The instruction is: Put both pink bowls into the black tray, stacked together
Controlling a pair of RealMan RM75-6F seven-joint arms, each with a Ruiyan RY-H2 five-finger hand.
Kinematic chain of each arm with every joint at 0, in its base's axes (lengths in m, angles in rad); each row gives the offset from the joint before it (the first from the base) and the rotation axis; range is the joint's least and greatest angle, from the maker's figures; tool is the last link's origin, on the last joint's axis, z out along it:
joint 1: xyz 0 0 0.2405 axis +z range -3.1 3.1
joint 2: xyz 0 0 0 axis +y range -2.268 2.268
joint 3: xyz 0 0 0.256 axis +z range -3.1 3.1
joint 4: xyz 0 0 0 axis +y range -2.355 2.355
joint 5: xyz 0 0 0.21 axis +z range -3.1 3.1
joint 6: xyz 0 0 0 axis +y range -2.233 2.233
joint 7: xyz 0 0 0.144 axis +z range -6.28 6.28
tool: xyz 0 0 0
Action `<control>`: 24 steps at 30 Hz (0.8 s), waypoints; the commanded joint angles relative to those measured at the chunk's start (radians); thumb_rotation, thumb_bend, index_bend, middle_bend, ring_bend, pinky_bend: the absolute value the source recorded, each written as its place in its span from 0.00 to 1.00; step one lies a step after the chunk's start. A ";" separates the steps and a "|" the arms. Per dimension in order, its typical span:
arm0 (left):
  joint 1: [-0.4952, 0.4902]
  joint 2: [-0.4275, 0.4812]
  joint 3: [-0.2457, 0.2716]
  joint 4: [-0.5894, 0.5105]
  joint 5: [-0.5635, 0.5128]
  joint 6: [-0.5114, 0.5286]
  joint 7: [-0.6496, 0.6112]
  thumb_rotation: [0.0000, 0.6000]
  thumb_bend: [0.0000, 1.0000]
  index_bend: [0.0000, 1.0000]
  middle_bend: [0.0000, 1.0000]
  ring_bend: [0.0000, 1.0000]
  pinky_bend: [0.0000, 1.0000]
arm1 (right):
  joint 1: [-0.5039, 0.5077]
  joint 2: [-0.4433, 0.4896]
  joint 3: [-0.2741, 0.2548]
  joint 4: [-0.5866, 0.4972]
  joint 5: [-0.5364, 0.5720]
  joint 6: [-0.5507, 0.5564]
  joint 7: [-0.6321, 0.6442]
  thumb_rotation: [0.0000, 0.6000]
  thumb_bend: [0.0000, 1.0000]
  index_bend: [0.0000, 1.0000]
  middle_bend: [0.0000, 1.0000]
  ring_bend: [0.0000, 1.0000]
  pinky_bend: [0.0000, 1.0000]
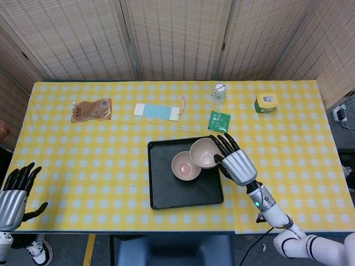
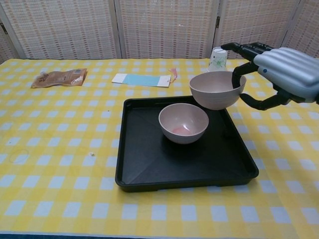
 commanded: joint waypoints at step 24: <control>0.005 0.020 0.001 0.001 0.014 0.017 -0.047 1.00 0.26 0.00 0.00 0.00 0.00 | 0.067 -0.214 -0.023 0.224 -0.040 -0.017 0.079 1.00 0.50 0.64 0.03 0.00 0.00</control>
